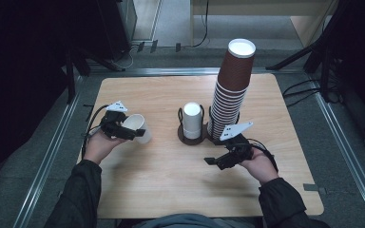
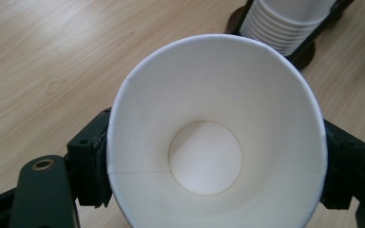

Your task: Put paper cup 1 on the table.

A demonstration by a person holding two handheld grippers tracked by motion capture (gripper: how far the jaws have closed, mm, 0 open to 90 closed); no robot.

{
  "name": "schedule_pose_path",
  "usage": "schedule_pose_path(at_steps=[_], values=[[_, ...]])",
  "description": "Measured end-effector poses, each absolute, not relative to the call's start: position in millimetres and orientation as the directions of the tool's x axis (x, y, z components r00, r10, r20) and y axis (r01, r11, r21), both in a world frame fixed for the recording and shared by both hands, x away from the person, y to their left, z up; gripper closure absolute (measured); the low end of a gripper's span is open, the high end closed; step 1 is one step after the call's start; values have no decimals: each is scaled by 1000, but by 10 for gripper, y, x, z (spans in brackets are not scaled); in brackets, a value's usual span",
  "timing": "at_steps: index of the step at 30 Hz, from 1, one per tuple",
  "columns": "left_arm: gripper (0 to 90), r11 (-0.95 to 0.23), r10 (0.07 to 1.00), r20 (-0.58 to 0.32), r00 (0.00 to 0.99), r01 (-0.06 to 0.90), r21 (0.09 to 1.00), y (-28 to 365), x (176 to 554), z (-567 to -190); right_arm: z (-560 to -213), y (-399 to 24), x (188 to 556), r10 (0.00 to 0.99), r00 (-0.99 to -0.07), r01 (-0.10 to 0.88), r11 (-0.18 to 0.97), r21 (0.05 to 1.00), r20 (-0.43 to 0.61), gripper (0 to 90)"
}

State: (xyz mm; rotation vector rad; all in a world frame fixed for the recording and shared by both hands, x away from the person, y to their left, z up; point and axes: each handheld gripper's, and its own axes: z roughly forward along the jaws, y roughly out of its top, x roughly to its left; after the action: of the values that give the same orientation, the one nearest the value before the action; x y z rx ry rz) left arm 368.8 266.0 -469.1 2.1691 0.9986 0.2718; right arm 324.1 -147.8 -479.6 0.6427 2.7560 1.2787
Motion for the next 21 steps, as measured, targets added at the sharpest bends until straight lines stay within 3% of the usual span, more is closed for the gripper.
schedule_pose_path(at_steps=[9,21], values=[[191,-427,781,-76,619,620,658,2806,3747,-4739,-4801,-1472,3242,385,-912,356,577,735,140,221],[182,-490,775,-12,631,614,619,2736,3766,-4797,-4820,-1444,3236,377,-915,357,589,725,144,221]])
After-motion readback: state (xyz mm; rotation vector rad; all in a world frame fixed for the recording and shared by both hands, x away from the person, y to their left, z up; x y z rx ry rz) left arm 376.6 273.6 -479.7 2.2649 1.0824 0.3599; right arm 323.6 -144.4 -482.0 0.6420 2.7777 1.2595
